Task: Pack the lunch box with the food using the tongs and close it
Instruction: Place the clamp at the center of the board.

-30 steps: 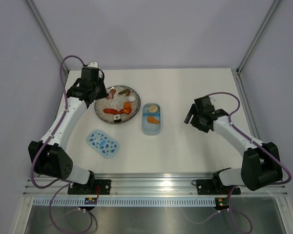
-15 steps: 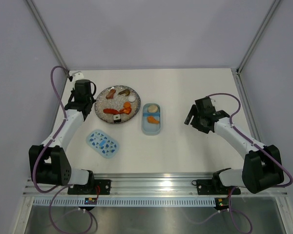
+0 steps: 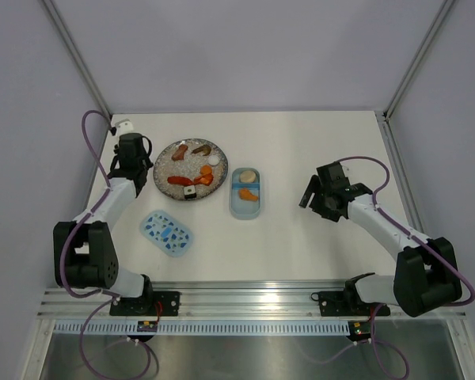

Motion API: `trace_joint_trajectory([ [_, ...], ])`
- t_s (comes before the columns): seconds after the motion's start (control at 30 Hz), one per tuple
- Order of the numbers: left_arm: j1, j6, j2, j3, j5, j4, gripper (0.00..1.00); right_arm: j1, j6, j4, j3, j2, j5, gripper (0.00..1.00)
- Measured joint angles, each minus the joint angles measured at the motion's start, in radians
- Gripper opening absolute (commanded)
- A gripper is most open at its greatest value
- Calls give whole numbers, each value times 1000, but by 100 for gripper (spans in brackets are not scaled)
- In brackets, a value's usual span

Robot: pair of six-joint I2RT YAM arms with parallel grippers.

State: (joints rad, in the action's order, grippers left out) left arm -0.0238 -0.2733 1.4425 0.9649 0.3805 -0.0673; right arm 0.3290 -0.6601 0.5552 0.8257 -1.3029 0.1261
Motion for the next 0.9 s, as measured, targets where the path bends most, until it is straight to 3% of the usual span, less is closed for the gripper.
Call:
trace_joint_trajectory([
  [0.13, 61, 0, 83, 6, -58, 2, 38, 0, -3, -7, 0, 0, -16, 81],
  [0.47, 135, -16, 286, 167, -163, -218, 45, 0, -21, -24, -28, 0, -32, 81],
  [0.57, 149, -18, 330, 209, -212, -261, 63, 0, -21, -28, -29, 0, -35, 81],
  [0.6, 151, -19, 340, 214, -227, -272, 76, 0, -21, -31, -29, 0, -35, 81],
  [0.7, 157, -24, 347, 215, -255, -306, 91, 0, -21, -35, -29, 0, -38, 81],
  [0.9, 156, -39, 343, 234, -254, -362, 96, 0, -21, -39, -30, 0, -40, 81],
])
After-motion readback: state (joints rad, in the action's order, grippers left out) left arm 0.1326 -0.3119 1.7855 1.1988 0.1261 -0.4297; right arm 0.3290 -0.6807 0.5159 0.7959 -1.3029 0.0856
